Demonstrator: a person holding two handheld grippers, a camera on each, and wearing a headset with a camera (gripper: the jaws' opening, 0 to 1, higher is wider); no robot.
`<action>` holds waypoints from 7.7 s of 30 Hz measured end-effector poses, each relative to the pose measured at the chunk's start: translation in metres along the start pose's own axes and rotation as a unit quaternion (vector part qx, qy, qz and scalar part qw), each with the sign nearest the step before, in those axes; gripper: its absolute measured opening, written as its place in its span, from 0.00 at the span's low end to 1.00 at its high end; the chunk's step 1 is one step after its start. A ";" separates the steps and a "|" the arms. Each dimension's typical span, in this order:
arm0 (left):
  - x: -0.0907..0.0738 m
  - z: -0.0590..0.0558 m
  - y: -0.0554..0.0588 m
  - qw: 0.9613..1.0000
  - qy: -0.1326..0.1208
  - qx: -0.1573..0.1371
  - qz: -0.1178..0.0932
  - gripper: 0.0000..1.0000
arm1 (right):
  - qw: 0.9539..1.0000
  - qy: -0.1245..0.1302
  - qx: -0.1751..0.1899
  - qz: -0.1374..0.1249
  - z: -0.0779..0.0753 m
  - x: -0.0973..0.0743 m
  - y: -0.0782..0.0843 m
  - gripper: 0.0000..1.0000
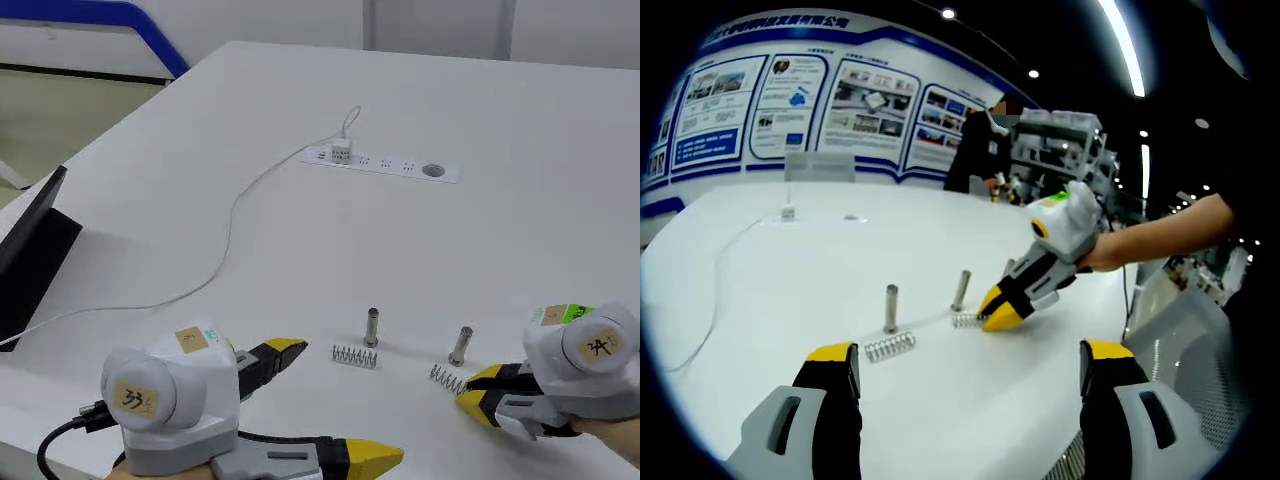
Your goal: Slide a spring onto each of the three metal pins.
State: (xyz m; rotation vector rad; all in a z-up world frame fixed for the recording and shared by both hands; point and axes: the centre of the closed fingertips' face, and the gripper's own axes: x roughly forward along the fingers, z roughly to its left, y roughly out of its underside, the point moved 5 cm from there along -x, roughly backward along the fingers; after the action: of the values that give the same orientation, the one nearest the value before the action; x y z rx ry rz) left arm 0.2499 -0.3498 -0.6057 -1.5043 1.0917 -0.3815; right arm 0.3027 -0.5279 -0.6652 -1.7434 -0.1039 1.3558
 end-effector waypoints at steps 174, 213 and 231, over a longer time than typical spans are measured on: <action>0.024 -0.051 -0.033 0.970 0.138 0.195 0.048 0.27 | 0.972 -0.101 -0.045 -0.207 0.080 -0.118 -0.099 0.10; -0.022 0.000 -0.010 0.997 -0.005 0.081 0.011 0.82 | 0.990 0.006 -0.017 -0.142 0.017 -0.104 -0.074 0.10; -0.023 0.001 -0.006 0.997 -0.010 0.071 0.020 0.83 | 0.991 0.042 0.014 -0.128 -0.024 -0.068 -0.082 0.10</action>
State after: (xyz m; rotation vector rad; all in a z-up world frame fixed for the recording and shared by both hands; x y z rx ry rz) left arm 0.2411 -0.3314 -0.5932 -1.3566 1.0556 -0.4057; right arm 0.3308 -0.5311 -0.5594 -1.6975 -0.2519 1.0909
